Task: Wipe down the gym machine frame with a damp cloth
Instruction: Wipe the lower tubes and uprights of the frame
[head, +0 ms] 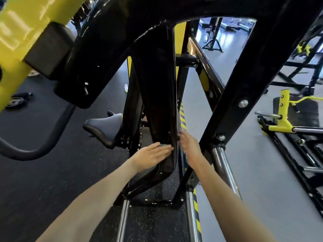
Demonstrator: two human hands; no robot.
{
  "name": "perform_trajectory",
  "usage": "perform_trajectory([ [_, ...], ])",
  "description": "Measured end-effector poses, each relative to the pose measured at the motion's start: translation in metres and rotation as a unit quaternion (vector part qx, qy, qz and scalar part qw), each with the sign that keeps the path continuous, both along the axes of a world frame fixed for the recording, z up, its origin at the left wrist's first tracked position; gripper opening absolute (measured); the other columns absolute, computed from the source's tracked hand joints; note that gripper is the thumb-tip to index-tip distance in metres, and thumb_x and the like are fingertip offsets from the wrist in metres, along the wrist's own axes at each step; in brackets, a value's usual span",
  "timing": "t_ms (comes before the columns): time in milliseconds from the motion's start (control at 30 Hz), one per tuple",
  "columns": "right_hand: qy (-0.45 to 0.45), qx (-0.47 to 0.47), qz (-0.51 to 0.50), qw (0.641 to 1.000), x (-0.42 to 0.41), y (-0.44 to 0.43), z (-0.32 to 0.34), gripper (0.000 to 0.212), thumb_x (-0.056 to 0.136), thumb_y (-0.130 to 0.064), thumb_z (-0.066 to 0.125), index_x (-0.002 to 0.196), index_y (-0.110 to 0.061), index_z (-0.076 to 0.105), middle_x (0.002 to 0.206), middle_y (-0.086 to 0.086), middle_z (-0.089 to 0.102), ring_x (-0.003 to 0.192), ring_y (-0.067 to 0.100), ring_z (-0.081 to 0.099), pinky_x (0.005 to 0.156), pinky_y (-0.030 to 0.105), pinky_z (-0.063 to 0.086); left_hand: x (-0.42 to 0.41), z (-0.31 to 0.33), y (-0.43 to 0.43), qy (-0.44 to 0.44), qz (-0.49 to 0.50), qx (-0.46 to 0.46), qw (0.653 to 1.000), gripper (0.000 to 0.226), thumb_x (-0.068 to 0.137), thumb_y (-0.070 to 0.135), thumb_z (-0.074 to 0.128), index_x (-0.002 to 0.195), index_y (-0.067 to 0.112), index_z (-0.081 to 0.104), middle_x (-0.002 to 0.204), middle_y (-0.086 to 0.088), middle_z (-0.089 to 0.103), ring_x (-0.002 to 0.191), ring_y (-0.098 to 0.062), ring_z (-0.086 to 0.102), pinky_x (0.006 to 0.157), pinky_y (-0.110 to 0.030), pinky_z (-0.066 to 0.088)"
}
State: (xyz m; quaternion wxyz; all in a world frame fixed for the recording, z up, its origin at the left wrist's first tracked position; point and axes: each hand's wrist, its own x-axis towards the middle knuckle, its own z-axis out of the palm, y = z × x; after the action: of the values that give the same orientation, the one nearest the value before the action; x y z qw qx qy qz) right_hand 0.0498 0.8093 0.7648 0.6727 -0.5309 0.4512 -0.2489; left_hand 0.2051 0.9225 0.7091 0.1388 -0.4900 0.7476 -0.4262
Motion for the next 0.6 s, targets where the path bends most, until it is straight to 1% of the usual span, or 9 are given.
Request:
perform_trajectory([
  [67, -0.004, 0.008, 0.002, 1.0, -0.002, -0.001, -0.011, 0.037, 0.104, -0.035, 0.034, 0.122, -0.017, 0.061, 0.117, -0.002, 0.066, 0.108, 0.009, 0.058, 0.1, 0.026, 0.041, -0.005, 0.021, -0.009, 0.064, -0.001, -0.078, 0.995, 0.051, 0.093, 0.005, 0.032, 0.135, 0.022, 0.054, 0.147, 0.004, 0.044, 0.136, -0.01, 0.039, 0.115, -0.042, 0.002],
  [133, -0.012, 0.019, 0.023, 0.999, -0.001, 0.003, -0.015, 0.039, 0.106, -0.036, 0.026, 0.12, -0.018, 0.058, 0.106, -0.007, 0.065, 0.095, 0.002, 0.059, 0.077, 0.012, 0.046, -0.01, 0.05, -0.025, 0.126, 0.003, -0.212, 0.969, 0.045, 0.098, 0.004, 0.038, 0.139, 0.019, 0.048, 0.146, 0.005, 0.045, 0.134, -0.01, 0.041, 0.112, -0.045, 0.003],
  [200, -0.018, 0.029, 0.049, 0.998, 0.001, 0.003, -0.018, 0.042, 0.106, -0.038, 0.022, 0.117, -0.018, 0.058, 0.099, -0.006, 0.066, 0.092, 0.003, 0.063, 0.063, 0.01, 0.049, -0.012, 0.056, -0.031, 0.129, 0.006, -0.258, 0.957, 0.046, 0.097, 0.008, 0.048, 0.142, 0.017, 0.043, 0.146, 0.005, 0.044, 0.133, -0.01, 0.042, 0.115, -0.046, 0.002],
  [233, -0.023, 0.032, 0.056, 0.998, 0.001, 0.001, -0.02, 0.043, 0.106, -0.039, 0.022, 0.118, -0.018, 0.057, 0.1, -0.004, 0.067, 0.091, 0.004, 0.063, 0.062, 0.011, 0.05, -0.013, 0.047, -0.031, 0.106, -0.004, -0.227, 0.968, 0.048, 0.095, 0.009, 0.051, 0.142, 0.017, 0.044, 0.147, 0.005, 0.044, 0.133, -0.01, 0.043, 0.116, -0.045, 0.004],
  [333, -0.053, 0.024, 0.062, 0.996, -0.001, -0.006, -0.02, 0.05, 0.105, -0.043, 0.02, 0.12, -0.014, 0.058, 0.113, 0.004, 0.065, 0.093, 0.006, 0.061, 0.079, 0.017, 0.051, -0.017, 0.012, -0.019, 0.02, -0.027, -0.066, 0.997, 0.05, 0.087, 0.013, 0.059, 0.137, 0.02, 0.054, 0.148, 0.003, 0.043, 0.135, -0.011, 0.042, 0.112, -0.04, 0.017],
  [367, -0.05, 0.018, 0.061, 0.997, -0.001, -0.009, -0.026, 0.053, 0.105, -0.044, 0.018, 0.122, -0.013, 0.057, 0.112, 0.002, 0.063, 0.095, 0.005, 0.059, 0.081, 0.017, 0.049, -0.018, 0.012, -0.018, 0.015, -0.022, -0.067, 0.997, 0.049, 0.089, 0.014, 0.058, 0.137, 0.02, 0.053, 0.149, 0.003, 0.042, 0.136, -0.011, 0.04, 0.112, -0.041, 0.015],
  [467, -0.032, 0.005, 0.058, 0.998, -0.001, -0.002, -0.033, 0.06, 0.104, -0.047, 0.015, 0.133, -0.011, 0.053, 0.117, -0.002, 0.058, 0.108, 0.009, 0.054, 0.081, 0.016, 0.044, -0.019, 0.032, -0.028, 0.075, 0.008, -0.213, 0.974, 0.045, 0.098, 0.01, 0.043, 0.143, 0.016, 0.042, 0.151, 0.002, 0.036, 0.138, -0.012, 0.036, 0.115, -0.047, -0.007],
  [533, -0.002, -0.019, 0.046, 0.999, 0.005, 0.001, -0.037, 0.062, 0.103, -0.052, 0.016, 0.132, -0.014, 0.055, 0.124, 0.0, 0.059, 0.117, 0.015, 0.054, 0.09, 0.022, 0.043, -0.018, 0.035, -0.03, 0.126, 0.035, -0.281, 0.951, 0.044, 0.099, 0.009, 0.046, 0.142, 0.015, 0.042, 0.15, 0.002, 0.04, 0.136, -0.015, 0.039, 0.115, -0.047, -0.007],
  [600, 0.036, -0.062, 0.032, 0.997, 0.011, -0.005, -0.039, 0.071, 0.099, -0.061, 0.014, 0.129, -0.016, 0.059, 0.126, -0.001, 0.059, 0.12, 0.017, 0.052, 0.101, 0.031, 0.039, -0.02, 0.022, -0.027, 0.091, 0.046, -0.233, 0.967, 0.042, 0.1, 0.007, 0.041, 0.14, 0.016, 0.046, 0.147, 0.002, 0.044, 0.135, -0.014, 0.041, 0.116, -0.046, -0.006],
])
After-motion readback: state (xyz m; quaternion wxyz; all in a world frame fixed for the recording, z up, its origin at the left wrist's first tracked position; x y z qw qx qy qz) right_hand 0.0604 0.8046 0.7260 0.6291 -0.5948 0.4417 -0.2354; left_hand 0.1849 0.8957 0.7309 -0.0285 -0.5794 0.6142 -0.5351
